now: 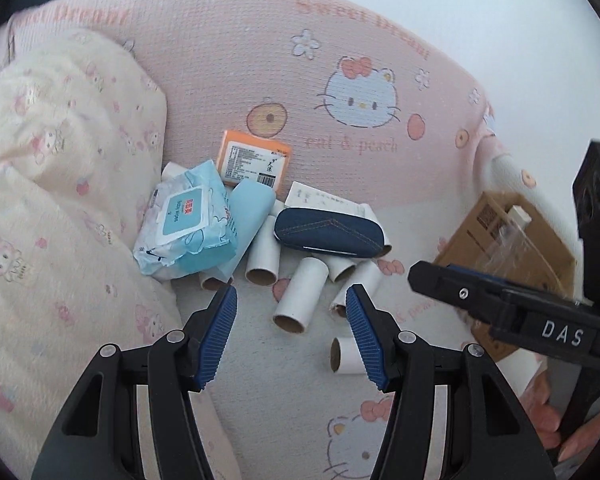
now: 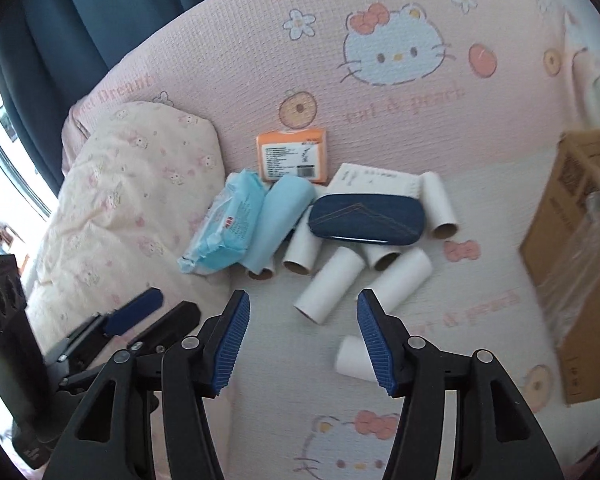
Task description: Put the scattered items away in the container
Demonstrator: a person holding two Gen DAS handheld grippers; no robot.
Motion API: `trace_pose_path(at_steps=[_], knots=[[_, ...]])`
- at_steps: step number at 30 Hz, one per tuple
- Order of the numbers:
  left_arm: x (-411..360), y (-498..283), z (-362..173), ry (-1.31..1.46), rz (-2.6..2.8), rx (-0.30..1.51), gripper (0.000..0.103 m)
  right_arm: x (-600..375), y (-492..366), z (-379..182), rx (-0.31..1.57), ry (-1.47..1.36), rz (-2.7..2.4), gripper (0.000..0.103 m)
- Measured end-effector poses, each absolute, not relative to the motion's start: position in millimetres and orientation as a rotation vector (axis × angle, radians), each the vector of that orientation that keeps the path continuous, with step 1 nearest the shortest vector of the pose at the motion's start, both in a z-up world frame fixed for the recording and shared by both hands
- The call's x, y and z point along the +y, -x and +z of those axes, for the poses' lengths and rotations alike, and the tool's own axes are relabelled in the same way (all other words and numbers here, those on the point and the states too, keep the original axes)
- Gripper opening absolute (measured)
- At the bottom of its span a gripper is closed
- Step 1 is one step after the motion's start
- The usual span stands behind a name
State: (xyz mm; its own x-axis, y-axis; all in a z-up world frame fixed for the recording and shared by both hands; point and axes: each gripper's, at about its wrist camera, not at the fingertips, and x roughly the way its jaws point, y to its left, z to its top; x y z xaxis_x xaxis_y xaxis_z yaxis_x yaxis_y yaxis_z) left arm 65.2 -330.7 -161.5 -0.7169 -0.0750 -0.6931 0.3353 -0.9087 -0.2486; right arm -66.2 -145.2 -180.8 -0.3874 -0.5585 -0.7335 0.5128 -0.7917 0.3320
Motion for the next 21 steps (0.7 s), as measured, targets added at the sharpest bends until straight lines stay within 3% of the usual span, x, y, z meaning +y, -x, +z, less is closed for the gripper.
trace_pose_path(at_steps=[3,11,21], knots=[[-352,-60,-172,-1.057,-2.619,0.697,0.061,-159,75,-192,-0.083,-1.218,-2.170,0.060],[-402,-52,-198,-0.969,-2.470,1.050,0.061,-177,99,-217,-0.169,-1.268,-2.103,0.060],[-447,-40,-230,-0.849,-2.235,1.388,0.061,-198,148,-264,-0.627,-1.432,-1.945,0.060]])
